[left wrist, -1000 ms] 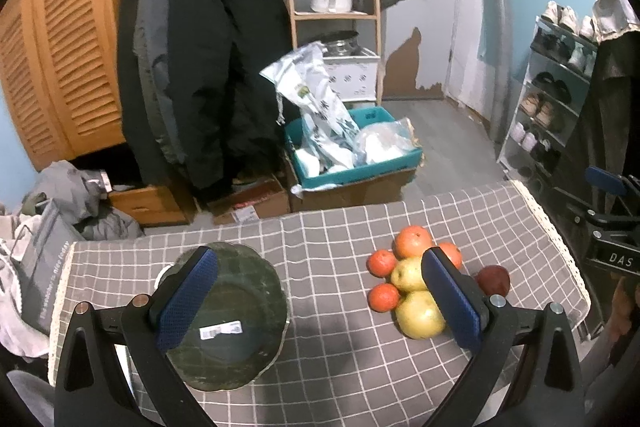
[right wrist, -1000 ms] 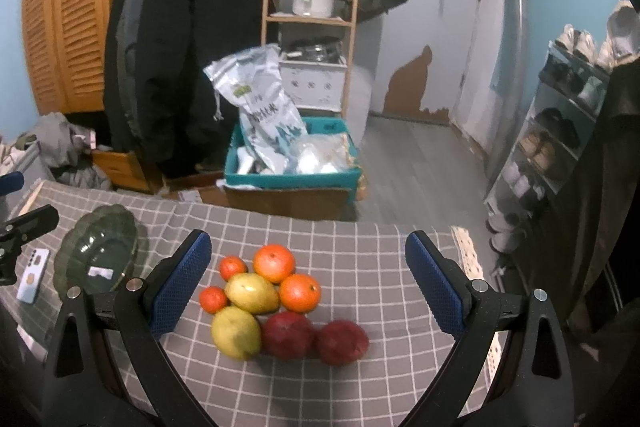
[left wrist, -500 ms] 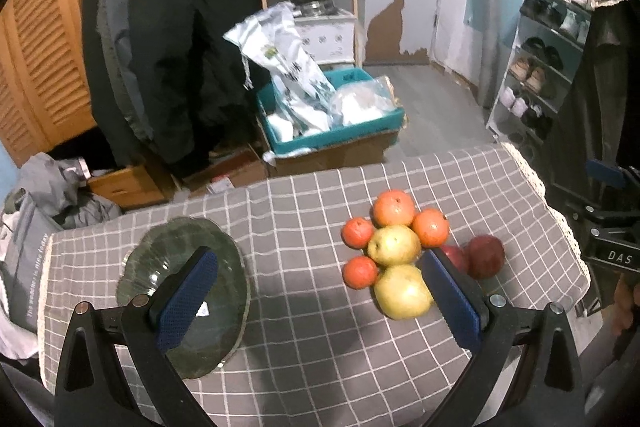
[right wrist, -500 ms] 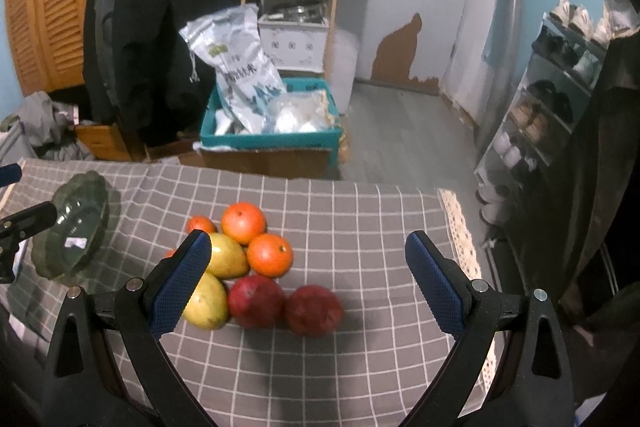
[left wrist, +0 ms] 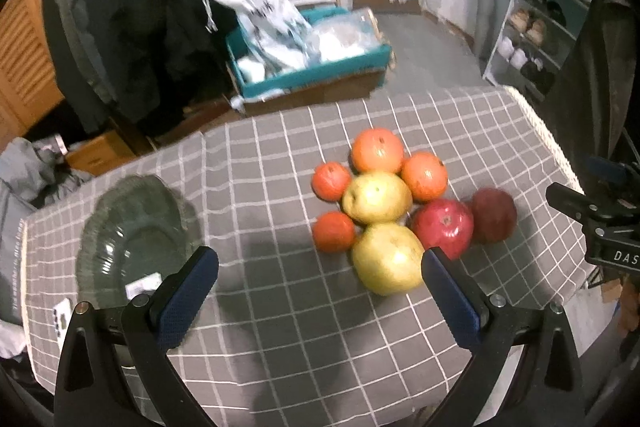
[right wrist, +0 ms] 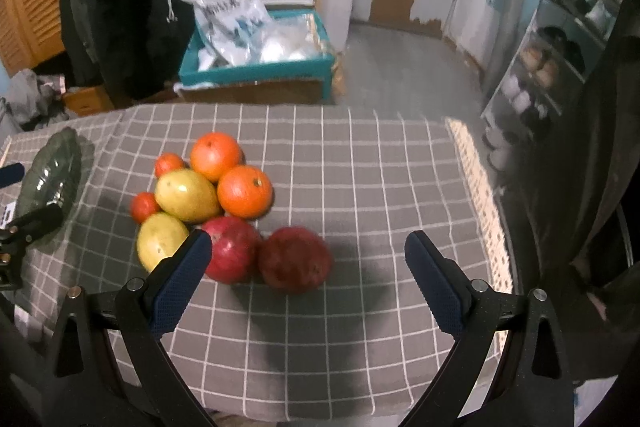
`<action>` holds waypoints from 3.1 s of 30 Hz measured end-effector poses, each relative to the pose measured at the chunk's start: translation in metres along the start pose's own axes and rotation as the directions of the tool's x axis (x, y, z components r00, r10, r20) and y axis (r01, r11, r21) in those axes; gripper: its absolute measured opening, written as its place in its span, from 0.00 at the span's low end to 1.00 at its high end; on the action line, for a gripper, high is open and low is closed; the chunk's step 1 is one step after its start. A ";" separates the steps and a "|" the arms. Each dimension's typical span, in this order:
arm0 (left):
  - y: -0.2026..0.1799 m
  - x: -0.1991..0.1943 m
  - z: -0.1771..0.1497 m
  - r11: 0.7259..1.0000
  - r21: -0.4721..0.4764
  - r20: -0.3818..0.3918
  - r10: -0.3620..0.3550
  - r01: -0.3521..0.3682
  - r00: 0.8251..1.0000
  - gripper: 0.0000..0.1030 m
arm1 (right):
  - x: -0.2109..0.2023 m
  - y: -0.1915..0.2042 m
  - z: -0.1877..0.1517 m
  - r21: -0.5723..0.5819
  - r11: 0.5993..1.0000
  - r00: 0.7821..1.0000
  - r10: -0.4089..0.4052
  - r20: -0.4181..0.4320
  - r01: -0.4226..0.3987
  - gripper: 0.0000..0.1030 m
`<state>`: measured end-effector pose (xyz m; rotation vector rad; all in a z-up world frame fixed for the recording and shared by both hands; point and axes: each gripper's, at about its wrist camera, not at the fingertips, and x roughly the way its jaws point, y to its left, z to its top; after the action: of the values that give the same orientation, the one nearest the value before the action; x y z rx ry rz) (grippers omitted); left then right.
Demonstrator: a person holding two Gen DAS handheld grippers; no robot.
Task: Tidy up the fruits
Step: 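Move the left tool to the large green pear while the right tool approaches the dark red apple, then close the left tool on the green pear while the right tool grasps the red apple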
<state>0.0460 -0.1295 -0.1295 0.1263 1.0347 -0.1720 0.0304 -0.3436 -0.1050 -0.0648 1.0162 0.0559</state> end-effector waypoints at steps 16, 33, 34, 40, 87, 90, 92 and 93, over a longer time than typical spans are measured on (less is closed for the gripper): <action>-0.030 0.071 -0.011 0.999 -0.010 -0.166 -0.045 0.044 0.985 0.99 | 0.076 -0.008 -0.022 0.017 0.998 0.977 0.057 -0.206 -0.055 0.92; -0.040 0.106 -0.014 0.995 -0.033 -0.240 -0.103 0.098 0.965 0.99 | 0.117 0.000 -0.025 -0.011 0.990 0.951 0.131 -0.281 -0.140 0.76; -0.040 0.108 -0.014 0.994 -0.033 -0.243 -0.106 0.101 0.964 0.99 | 0.117 0.001 -0.025 -0.015 0.990 0.950 0.133 -0.283 -0.143 0.75; -0.045 0.118 -0.015 0.992 -0.032 -0.262 -0.127 0.123 0.957 0.96 | 0.117 0.002 -0.025 -0.019 0.989 0.953 0.137 -0.272 -0.148 0.73; -0.024 0.118 -0.043 0.990 -0.061 -0.264 -0.139 0.128 0.954 0.78 | 0.109 -0.006 -0.017 0.065 0.989 0.962 0.142 -0.235 -0.130 0.67; -0.022 0.117 -0.044 0.991 -0.053 -0.261 -0.133 0.123 0.956 0.78 | 0.117 -0.006 -0.018 0.076 0.986 0.955 0.162 -0.250 -0.147 0.70; -0.023 0.118 -0.043 0.991 -0.052 -0.265 -0.133 0.124 0.955 0.78 | 0.120 -0.006 -0.019 0.080 0.984 0.952 0.173 -0.254 -0.157 0.71; -0.025 0.120 -0.042 0.990 -0.055 -0.267 -0.138 0.127 0.954 0.78 | 0.122 -0.006 -0.019 0.086 0.983 0.950 0.180 -0.255 -0.163 0.71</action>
<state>0.0653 -0.1561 -0.2553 0.0470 1.3201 -0.2627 0.0790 -0.3494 -0.2180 0.0771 1.2863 0.1778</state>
